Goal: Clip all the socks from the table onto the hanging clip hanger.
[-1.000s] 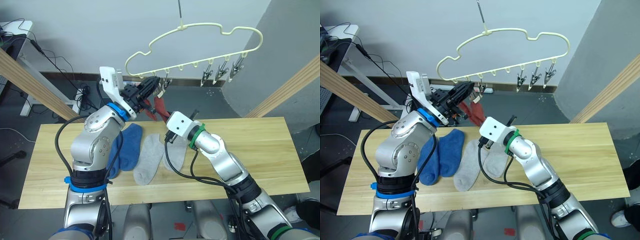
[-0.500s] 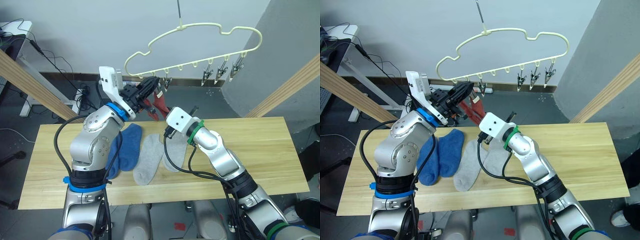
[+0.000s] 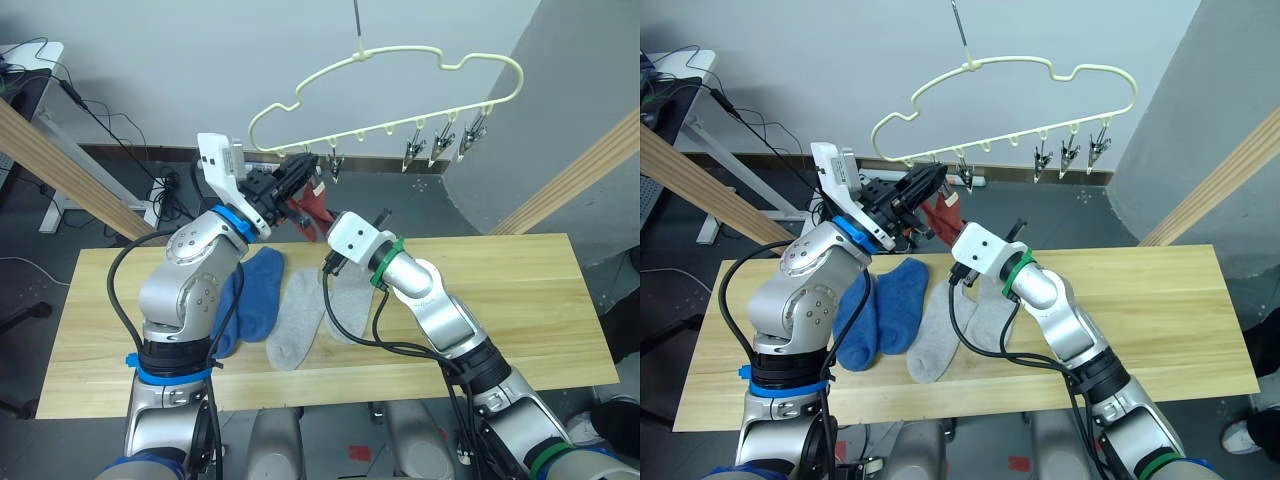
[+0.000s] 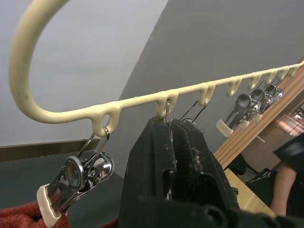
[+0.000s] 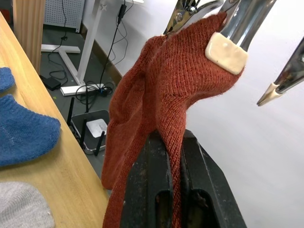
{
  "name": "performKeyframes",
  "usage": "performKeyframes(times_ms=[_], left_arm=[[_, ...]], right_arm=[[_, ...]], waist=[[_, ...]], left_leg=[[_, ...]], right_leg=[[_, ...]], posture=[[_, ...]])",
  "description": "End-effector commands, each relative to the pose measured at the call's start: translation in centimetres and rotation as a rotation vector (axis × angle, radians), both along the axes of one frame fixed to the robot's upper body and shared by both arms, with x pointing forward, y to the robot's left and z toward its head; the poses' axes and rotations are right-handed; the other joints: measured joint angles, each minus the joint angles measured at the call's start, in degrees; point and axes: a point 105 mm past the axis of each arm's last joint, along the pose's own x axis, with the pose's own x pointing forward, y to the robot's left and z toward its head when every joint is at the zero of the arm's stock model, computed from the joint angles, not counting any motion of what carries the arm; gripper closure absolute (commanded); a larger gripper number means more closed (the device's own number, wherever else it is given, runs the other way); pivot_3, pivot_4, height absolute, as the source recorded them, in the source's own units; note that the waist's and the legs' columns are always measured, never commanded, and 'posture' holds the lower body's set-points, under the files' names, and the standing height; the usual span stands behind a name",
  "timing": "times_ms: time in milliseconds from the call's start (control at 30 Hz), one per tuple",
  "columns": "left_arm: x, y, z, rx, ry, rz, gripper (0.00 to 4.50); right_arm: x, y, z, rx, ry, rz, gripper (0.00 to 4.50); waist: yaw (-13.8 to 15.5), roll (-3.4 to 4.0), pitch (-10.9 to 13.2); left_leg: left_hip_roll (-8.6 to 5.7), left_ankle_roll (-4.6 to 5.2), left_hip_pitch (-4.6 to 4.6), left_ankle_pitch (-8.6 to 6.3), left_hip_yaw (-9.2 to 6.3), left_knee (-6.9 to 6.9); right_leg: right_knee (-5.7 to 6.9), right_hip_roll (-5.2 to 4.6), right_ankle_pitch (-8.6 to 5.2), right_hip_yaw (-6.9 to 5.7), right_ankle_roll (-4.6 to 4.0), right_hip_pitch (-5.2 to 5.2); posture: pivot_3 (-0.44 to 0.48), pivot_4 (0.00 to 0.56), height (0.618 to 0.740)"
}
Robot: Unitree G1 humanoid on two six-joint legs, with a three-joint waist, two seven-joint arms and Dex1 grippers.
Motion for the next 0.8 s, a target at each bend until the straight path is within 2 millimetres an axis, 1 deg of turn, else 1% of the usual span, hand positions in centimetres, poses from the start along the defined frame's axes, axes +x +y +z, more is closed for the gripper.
performKeyframes(times_ms=[33, 67, 200, 300, 400, 533, 700, 800], left_arm=[[-0.8, 0.0, 1.1, -0.003, -0.057, -0.014, 3.83], [-0.9, -0.1, 1.1, 0.002, -0.063, -0.019, 3.58], [-1.3, -0.3, 1.2, 0.020, -0.082, -0.041, 2.32], [-1.4, -0.1, 0.9, 0.036, -0.079, -0.035, 2.32], [-1.4, 0.1, 0.7, 0.049, -0.079, -0.021, 2.29], [-1.2, 0.5, 0.2, 0.080, -0.079, 0.016, 2.29], [-0.7, 1.6, -1.1, 0.149, -0.085, 0.107, 2.29], [-1.3, 1.5, -1.6, 0.197, -0.129, 0.108, 2.29]], right_arm=[[-0.3, 0.3, 1.5, 0.034, -0.051, 0.019, 4.50], [-0.2, 0.4, 1.5, 0.036, -0.048, 0.021, 4.50], [-0.3, 0.9, 1.5, 0.040, -0.036, 0.039, 4.50], [-0.4, 1.1, 1.5, 0.080, 0.004, 0.059, 4.50], [-0.4, 1.1, 1.1, 0.088, 0.055, 0.064, 3.69], [-0.5, 1.1, 0.1, 0.040, 0.089, 0.068, 2.35], [-1.2, -0.3, -0.3, 0.041, 0.124, 0.052, 2.35], [-2.3, -1.8, -0.3, 0.040, 0.150, 0.051, 2.35]], waist=[[0.0, 0.00, 0.0], [0.0, 0.00, 0.0], [-0.1, 0.00, 0.0], [-0.2, 0.00, 0.0], [-0.2, 0.00, 0.0], [-0.2, 0.00, 0.0], [-0.1, 0.00, 0.0], [-0.1, 0.00, 0.0]], left_leg=[[0.00, 0.00, 0.00, 0.00, 0.00, 0.00], [0.00, 0.00, 0.00, 0.00, 0.00, 0.00], [0.00, 0.00, 0.02, 0.00, 0.00, 0.01], [0.00, 0.00, 0.02, 0.00, 0.00, 0.01], [0.01, 0.00, 0.02, 0.00, -0.01, 0.00], [0.00, 0.00, 0.02, 0.00, -0.01, 0.01], [0.01, 0.00, 0.01, 0.00, -0.01, 0.00], [0.00, 0.00, 0.01, 0.00, 0.00, -0.01]], right_leg=[[0.00, 0.00, 0.00, 0.00, 0.00, 0.00], [0.00, 0.00, 0.00, 0.00, 0.00, 0.00], [0.05, 0.00, 0.00, 0.00, 0.00, 0.00], [0.06, 0.00, 0.00, 0.00, 0.00, 0.00], [0.06, 0.00, 0.00, -0.01, 0.00, 0.00], [0.06, 0.00, 0.01, -0.01, -0.01, 0.00], [0.06, 0.00, 0.00, -0.01, -0.01, 0.00], [0.06, -0.01, 0.00, 0.00, 0.00, -0.01]], posture=[[-0.074, 0.373, 0.740], [-0.072, 0.373, 0.740], [-0.071, 0.372, 0.740], [-0.068, 0.371, 0.740], [-0.068, 0.370, 0.740], [-0.068, 0.369, 0.740], [-0.067, 0.370, 0.740], [-0.069, 0.371, 0.740]])
